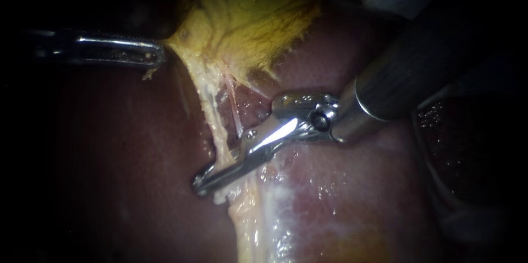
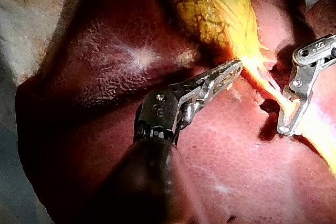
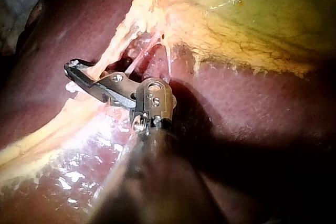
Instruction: Going back second clip left tube
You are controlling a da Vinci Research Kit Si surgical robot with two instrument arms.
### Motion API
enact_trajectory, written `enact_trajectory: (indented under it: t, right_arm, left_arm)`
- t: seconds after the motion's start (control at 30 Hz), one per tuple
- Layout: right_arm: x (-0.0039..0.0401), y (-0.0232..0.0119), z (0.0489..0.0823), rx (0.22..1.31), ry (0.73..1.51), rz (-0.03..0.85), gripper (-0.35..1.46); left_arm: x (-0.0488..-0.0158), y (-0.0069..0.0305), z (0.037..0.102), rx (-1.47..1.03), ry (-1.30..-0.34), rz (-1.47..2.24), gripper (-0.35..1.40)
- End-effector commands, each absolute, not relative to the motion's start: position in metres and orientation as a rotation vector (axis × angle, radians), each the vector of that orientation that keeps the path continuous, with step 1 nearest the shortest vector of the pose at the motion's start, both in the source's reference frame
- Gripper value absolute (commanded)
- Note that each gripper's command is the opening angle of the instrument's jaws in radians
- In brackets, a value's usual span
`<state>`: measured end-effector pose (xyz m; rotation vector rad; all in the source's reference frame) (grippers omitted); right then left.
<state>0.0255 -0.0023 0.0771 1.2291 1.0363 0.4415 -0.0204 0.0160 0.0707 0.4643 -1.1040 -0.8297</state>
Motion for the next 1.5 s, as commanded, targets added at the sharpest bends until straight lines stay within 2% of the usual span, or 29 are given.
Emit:
enact_trajectory:
  t: [0.03, 0.1, 0.13, 0.27, 0.33, 0.4, 0.47, 0.77, 0.9, 1.13, 1.3, 1.5]
  right_arm:
    - [0.0255, -0.0023, 0.0771, 1.229, 1.036, 0.441, -0.35]
    - [0.0255, -0.0023, 0.0771, 1.229, 1.036, 0.441, -0.33]
    - [0.0255, -0.0023, 0.0771, 1.229, 1.036, 0.442, -0.15]
    - [0.0258, -0.0023, 0.0773, 1.195, 1.06, 0.417, 0.32]
    - [0.026, -0.0024, 0.0774, 1.154, 1.08, 0.423, 0.42]
    - [0.026, -0.0027, 0.0776, 1.056, 1.113, 0.454, 0.47]
    - [0.0259, -0.003, 0.0778, 0.964, 1.138, 0.449, 0.54]
    - [0.0238, -0.0036, 0.0776, 0.699, 1.204, 0.448, 0.59]
    - [0.0217, -0.0041, 0.0771, 0.601, 1.221, 0.398, 0.59]
    - [0.0184, -0.0038, 0.0751, 0.508, 1.214, 0.351, 0.6]
    - [0.0161, -0.003, 0.0728, 0.477, 1.178, 0.332, 0.6]
    - [0.0136, -0.0018, 0.0701, 0.457, 1.173, 0.332, 0.59]
  left_arm:
    - [-0.0204, 0.016, 0.0707, 0.464, -1.104, -0.829, -0.35]
    - [-0.0204, 0.016, 0.0707, 0.464, -1.104, -0.829, -0.35]
    - [-0.0204, 0.016, 0.0707, 0.464, -1.104, -0.829, -0.35]
    - [-0.0204, 0.016, 0.0707, 0.464, -1.104, -0.829, -0.35]
    - [-0.0204, 0.016, 0.0707, 0.464, -1.104, -0.829, -0.35]
    - [-0.0204, 0.016, 0.0707, 0.464, -1.104, -0.829, -0.35]
    - [-0.0204, 0.016, 0.0707, 0.464, -1.104, -0.829, -0.35]
    - [-0.0203, 0.016, 0.0707, 0.464, -1.104, -0.829, -0.35]
    - [-0.0203, 0.016, 0.0707, 0.464, -1.104, -0.828, -0.35]
    - [-0.0202, 0.0159, 0.0707, 0.462, -1.104, -0.83, -0.35]
    - [-0.0201, 0.0159, 0.0707, 0.462, -1.104, -0.829, -0.35]
    - [-0.0201, 0.0159, 0.0707, 0.462, -1.104, -0.829, -0.35]
